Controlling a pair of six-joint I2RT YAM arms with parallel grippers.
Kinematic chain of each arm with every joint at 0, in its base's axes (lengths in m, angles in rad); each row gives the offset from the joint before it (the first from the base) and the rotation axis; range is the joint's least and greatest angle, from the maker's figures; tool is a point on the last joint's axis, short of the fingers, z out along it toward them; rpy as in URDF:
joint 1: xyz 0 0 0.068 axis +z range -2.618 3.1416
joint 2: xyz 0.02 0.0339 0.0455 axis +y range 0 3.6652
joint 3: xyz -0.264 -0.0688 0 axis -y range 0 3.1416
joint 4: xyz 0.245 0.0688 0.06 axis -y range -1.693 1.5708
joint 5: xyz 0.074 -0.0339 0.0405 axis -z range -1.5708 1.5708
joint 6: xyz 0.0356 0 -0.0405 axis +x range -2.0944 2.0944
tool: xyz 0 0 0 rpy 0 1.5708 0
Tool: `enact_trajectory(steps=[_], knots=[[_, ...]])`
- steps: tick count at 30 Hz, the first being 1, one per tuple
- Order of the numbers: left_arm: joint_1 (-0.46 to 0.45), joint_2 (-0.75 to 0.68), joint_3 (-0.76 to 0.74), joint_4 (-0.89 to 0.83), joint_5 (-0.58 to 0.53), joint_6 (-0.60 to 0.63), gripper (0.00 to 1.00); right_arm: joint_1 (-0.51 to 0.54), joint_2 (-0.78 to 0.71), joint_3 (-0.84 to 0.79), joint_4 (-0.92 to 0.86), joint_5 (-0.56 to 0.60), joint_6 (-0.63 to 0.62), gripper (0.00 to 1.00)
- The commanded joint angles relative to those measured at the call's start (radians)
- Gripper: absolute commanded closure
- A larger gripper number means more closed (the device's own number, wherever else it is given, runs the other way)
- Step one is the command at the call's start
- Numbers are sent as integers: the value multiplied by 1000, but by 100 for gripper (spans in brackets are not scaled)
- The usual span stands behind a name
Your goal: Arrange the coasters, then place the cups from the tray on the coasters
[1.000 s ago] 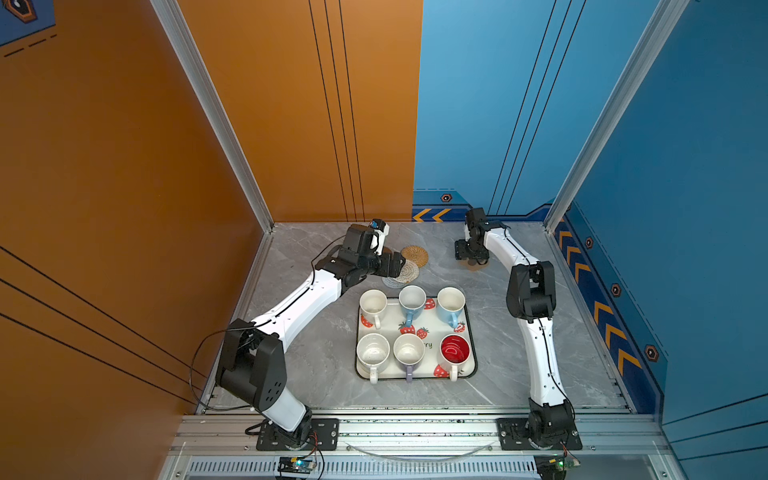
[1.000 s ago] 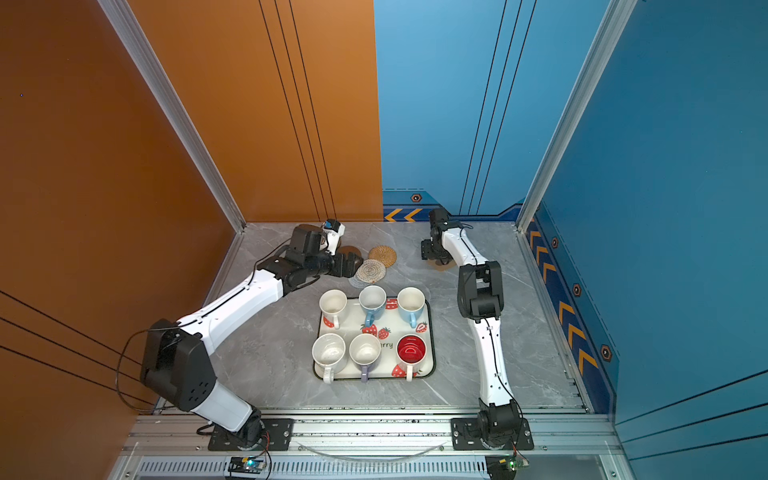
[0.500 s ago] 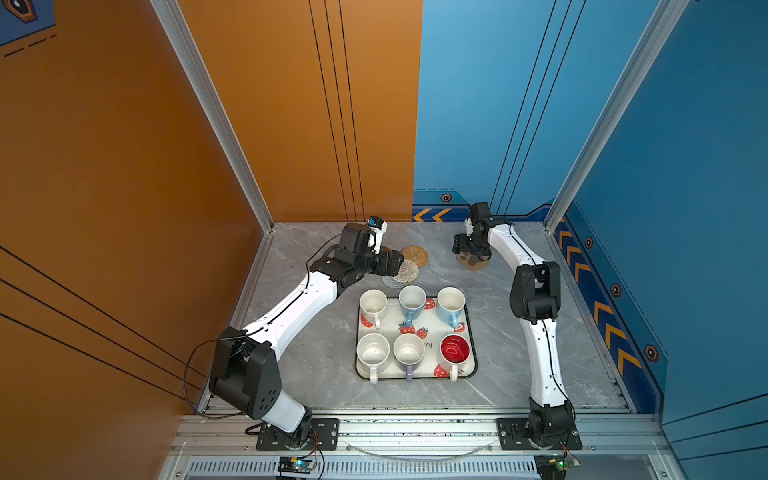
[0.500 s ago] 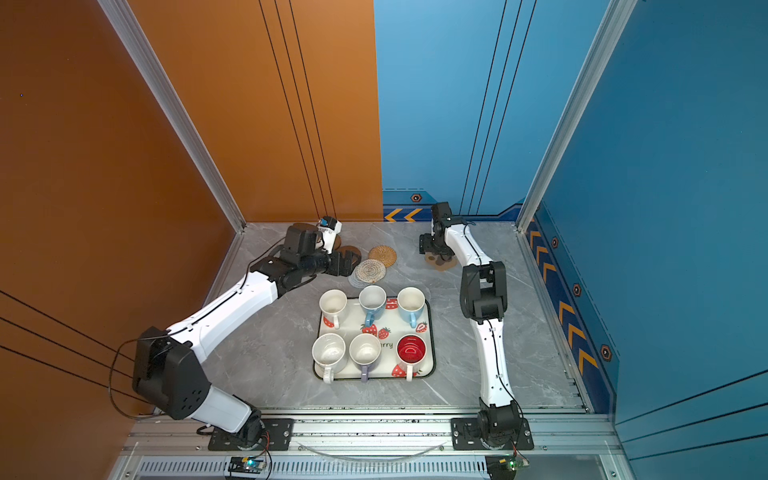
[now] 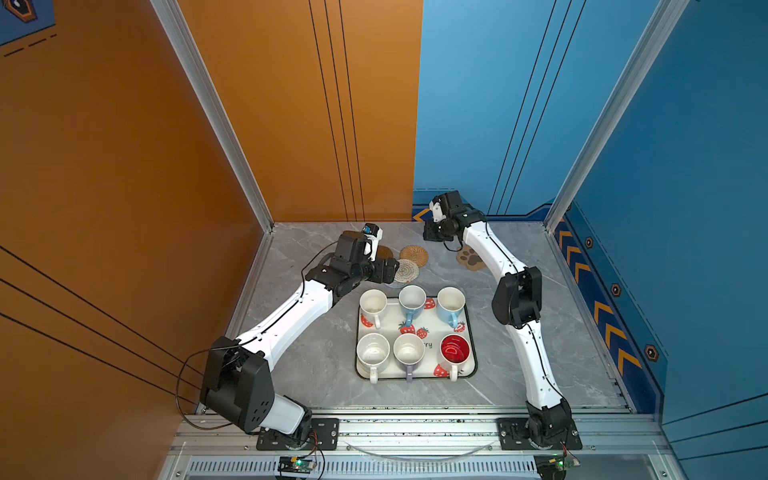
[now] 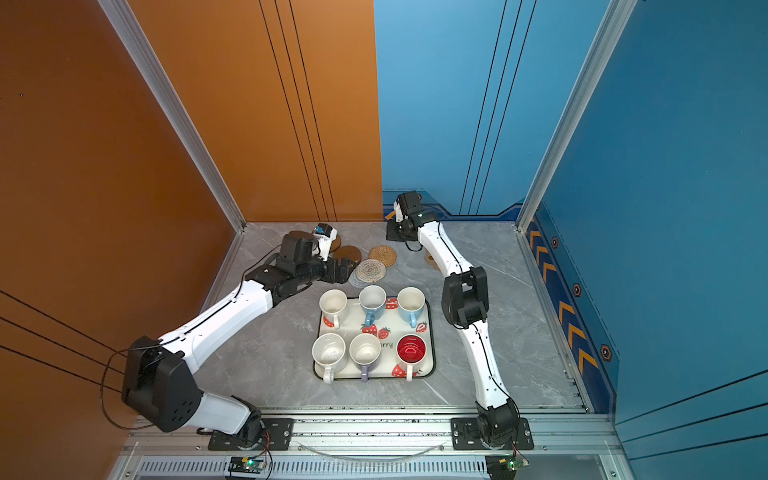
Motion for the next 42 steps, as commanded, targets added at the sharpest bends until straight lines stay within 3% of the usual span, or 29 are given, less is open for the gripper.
enact_trajectory(steps=[1,11,19,42], knots=[[11,-40,-22,26,-16,10,9,-4,72,11,46,-56,84,100],[20,-51,-37,38,-16,-1,8,-1,161,15,83,-101,157,100],[20,-43,-33,39,-15,-7,7,-8,179,12,17,-53,150,100],[20,-42,-31,38,-19,-33,7,-86,109,-111,-54,42,93,100]])
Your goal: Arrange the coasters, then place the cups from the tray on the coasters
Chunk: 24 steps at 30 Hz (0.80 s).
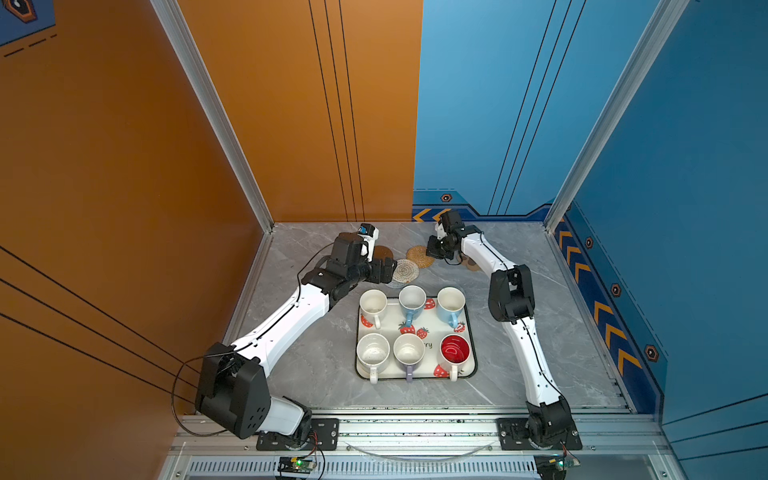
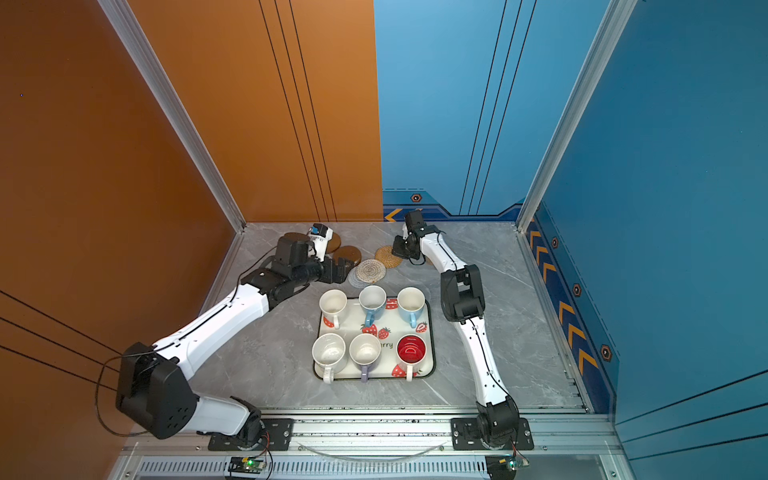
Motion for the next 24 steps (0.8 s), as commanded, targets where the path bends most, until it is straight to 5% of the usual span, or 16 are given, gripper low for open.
enact_trajectory(steps=[1,24], knots=[[8,-9,-4,8,-13,-15,7,-32,-17,-41,-102,94,-31,100],[-39,56,70,8,8,-36,8,-143,-57,-79,-119,93,-73,100]])
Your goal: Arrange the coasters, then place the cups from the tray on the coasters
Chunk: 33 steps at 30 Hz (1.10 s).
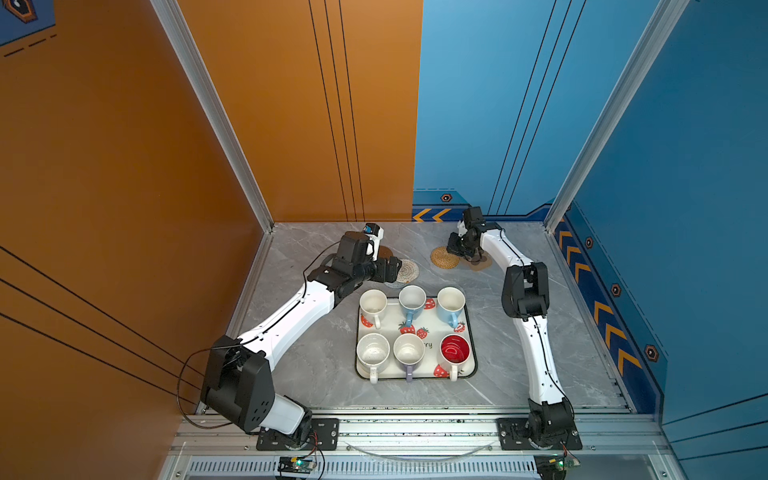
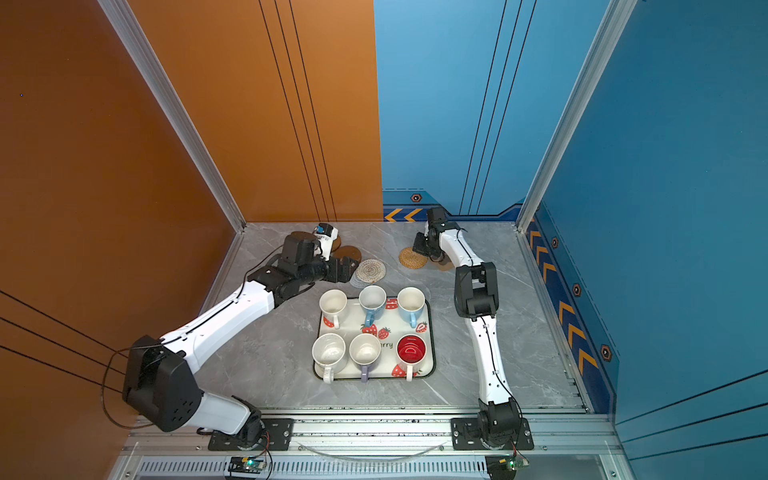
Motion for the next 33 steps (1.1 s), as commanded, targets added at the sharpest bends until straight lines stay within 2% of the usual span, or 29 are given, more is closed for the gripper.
enact_trajectory(steps=[1,9,20,23,24,29,31,33], knots=[[-11,16,37,7,6,-10,8,-25,-19,-32,-88,52,-24,100],[-22,29,54,-3,-3,-10,8,-47,-22,-30,-96,42,-37,100],[-9,116,154,-109,-49,-23,8,-58,-89,-28,0,-94,12,100],[21,168,209,-167,-56,-55,12,-51,-118,-29,29,-124,31,100],[37,188,228,-180,-44,-70,18,-46,-128,-29,36,-133,36,100],[130,296,301,-206,110,-139,27,-14,-160,-32,56,-182,43,97],[150,333,320,-206,149,-148,28,6,-163,-35,64,-217,46,92],[161,374,341,-207,186,-150,28,31,-158,-35,69,-261,53,82]])
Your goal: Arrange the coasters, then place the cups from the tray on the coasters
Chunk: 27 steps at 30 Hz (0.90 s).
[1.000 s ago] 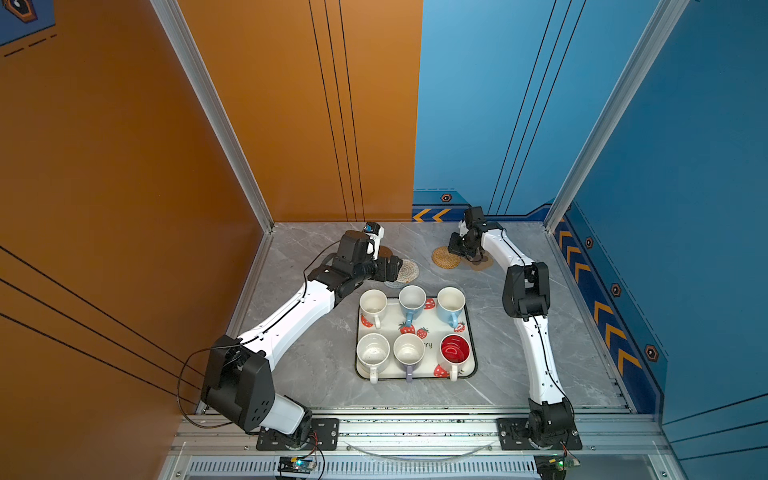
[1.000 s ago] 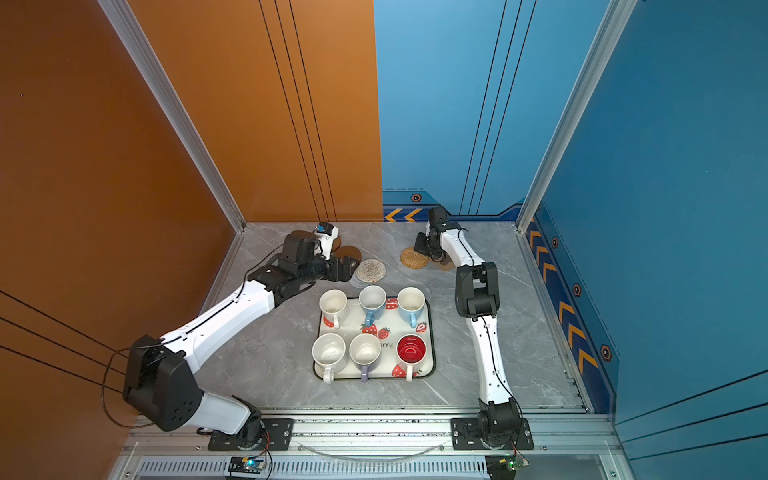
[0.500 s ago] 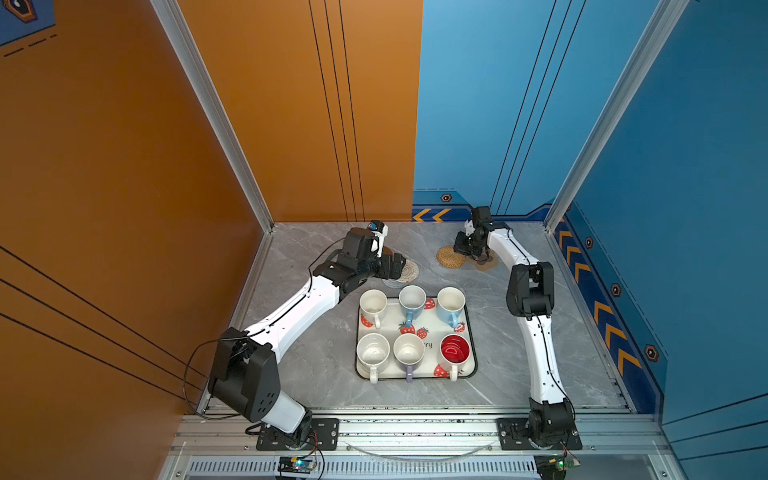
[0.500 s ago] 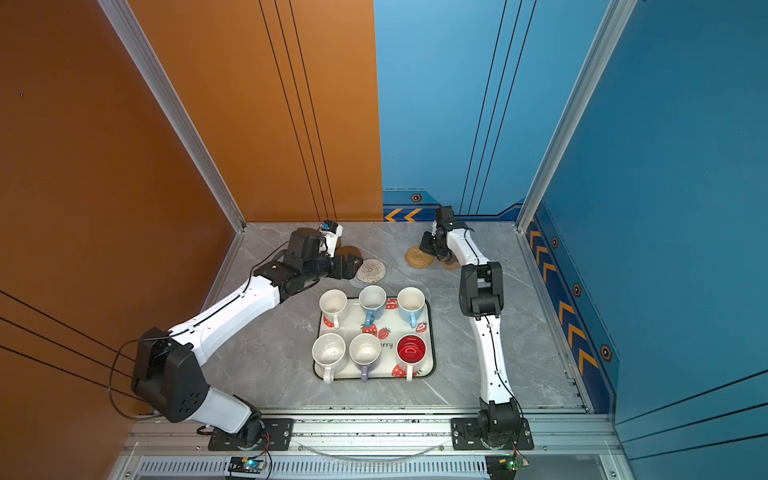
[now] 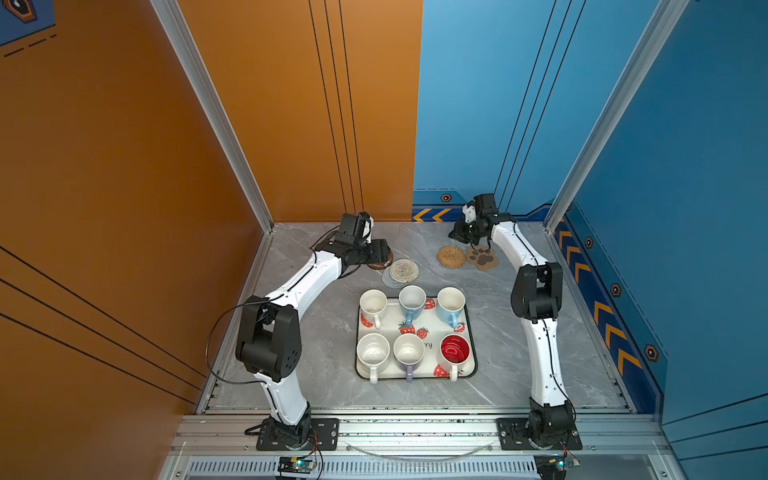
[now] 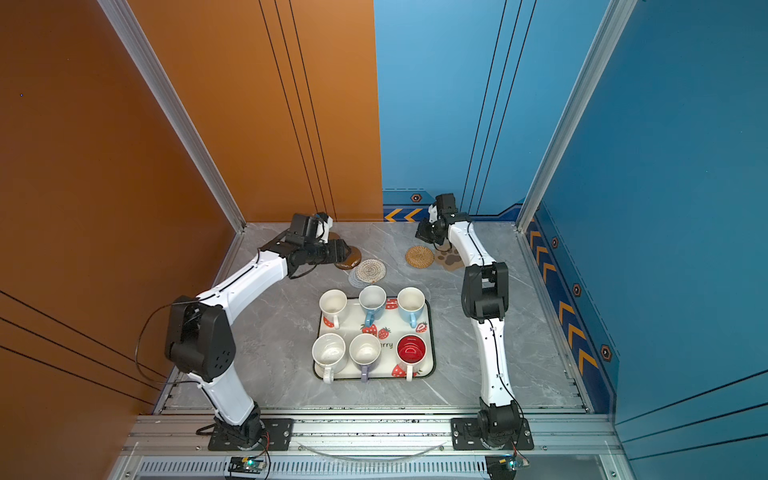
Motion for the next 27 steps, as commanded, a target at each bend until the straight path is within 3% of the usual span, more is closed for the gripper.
enact_trajectory(steps=[1,5,8,27], knots=[[9,53,52,-44,121,-27,28,51,-15,-13,19,-100,18,77],[10,133,100,-44,183,-30,28,96,9,-15,26,-137,26,52],[10,192,133,-44,212,-34,30,127,34,-18,29,-143,33,45],[28,408,198,55,320,-123,36,164,60,-178,129,-175,105,41]])
